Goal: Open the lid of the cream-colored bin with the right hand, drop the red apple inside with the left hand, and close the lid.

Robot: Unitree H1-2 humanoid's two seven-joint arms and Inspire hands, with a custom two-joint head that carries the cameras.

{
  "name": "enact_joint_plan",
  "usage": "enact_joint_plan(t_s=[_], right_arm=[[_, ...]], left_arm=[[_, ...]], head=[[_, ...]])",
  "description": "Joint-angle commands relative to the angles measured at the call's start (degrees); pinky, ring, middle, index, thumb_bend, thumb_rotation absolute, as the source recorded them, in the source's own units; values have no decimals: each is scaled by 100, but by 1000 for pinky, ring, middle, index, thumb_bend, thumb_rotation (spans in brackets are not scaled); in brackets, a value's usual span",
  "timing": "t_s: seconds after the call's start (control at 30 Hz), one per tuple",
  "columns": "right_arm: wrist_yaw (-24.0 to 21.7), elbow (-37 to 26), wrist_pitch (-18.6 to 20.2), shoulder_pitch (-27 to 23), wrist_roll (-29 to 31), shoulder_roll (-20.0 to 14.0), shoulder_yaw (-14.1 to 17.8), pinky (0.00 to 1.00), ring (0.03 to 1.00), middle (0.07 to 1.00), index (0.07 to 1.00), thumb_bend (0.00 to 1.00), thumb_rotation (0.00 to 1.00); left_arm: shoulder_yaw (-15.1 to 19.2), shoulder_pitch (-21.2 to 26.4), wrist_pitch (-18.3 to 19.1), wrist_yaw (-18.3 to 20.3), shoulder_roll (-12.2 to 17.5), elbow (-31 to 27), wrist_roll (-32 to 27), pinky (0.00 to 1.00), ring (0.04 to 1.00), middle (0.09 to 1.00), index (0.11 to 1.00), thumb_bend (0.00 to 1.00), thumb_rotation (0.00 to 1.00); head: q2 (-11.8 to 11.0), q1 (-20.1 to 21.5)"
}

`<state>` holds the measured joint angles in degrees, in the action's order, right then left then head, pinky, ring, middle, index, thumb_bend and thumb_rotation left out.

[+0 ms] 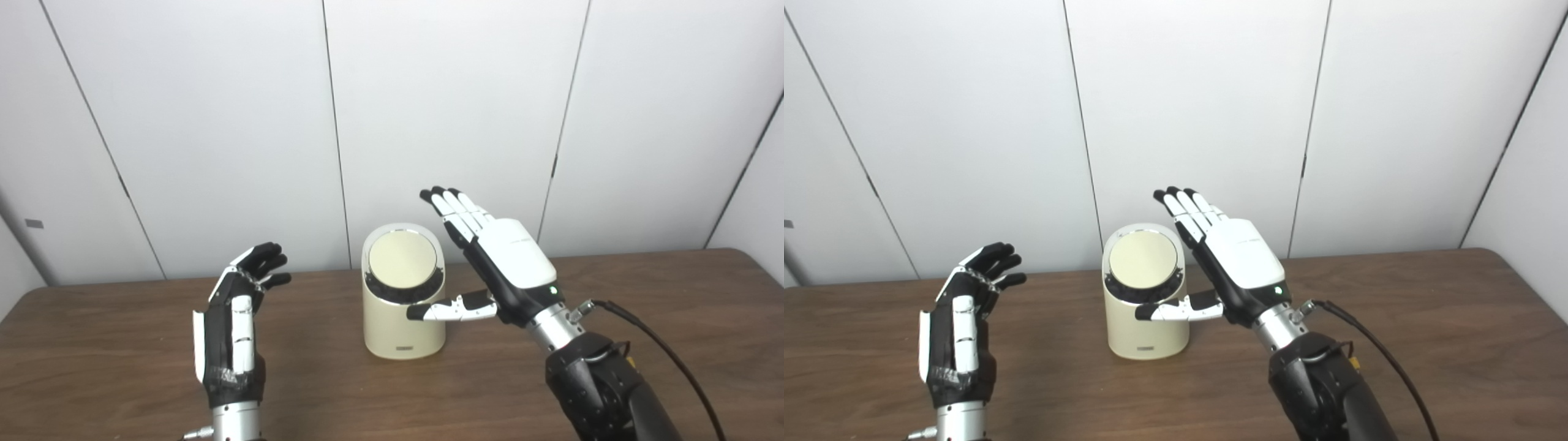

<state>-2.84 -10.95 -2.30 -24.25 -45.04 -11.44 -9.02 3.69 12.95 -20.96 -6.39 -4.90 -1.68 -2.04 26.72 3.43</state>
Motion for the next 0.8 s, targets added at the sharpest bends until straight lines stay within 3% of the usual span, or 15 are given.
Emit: enact_joint_plan(t_s=[0.0, 0.1, 0.17, 0.27, 0.33, 0.4, 0.47, 0.63, 0.77], right_arm=[[664, 107, -433, 75, 502, 94, 299, 912, 988, 1000, 1000, 672, 731], [1386, 338, -1079, 374, 1130, 339, 639, 854, 940, 960, 947, 558, 792], [1851, 465, -1602, 583, 1666, 578, 877, 798, 884, 890, 863, 432, 717], [2215, 401, -2079, 873, 2229, 882, 1137, 720, 809, 796, 770, 314, 552], [2288, 252, -2180, 1073, 2520, 1027, 1253, 703, 783, 771, 743, 263, 414], [2333, 263, -2345, 1183, 2844, 1096, 1339, 686, 764, 753, 719, 249, 380], [2352, 338, -2443, 1265, 3129, 1078, 1376, 639, 728, 724, 694, 242, 382], [2286, 248, -2387, 1511, 3426, 1147, 1509, 606, 702, 712, 691, 251, 516], [2294, -19, -2307, 1605, 3441, 1276, 1563, 581, 676, 690, 677, 250, 411]], left_arm=[[-5, 179, -166, -5, 17, -74, 85, 651, 736, 753, 727, 480, 828], [12, 144, -141, 4, 46, -116, 67, 653, 737, 752, 727, 447, 816], [32, 119, -150, 7, 71, -142, 47, 649, 733, 746, 722, 390, 763], [61, 79, -157, -6, 78, -187, 30, 639, 728, 738, 714, 301, 590], [85, 28, -101, -19, 76, -270, 29, 632, 721, 733, 711, 274, 444], [111, -9, -122, -47, 84, -308, 103, 619, 710, 725, 706, 268, 379], [131, -51, -129, -41, 116, -339, 132, 615, 707, 723, 707, 268, 386], [175, -132, -63, 2, 176, -452, 35, 615, 706, 720, 705, 279, 390], [203, -175, -29, 1, 202, -530, 14, 612, 698, 712, 698, 284, 374]], head=[[4, 3], [24, 2], [54, 20], [89, 25], [123, 8], [151, -5], [183, -13], [287, -31], [333, -35]])
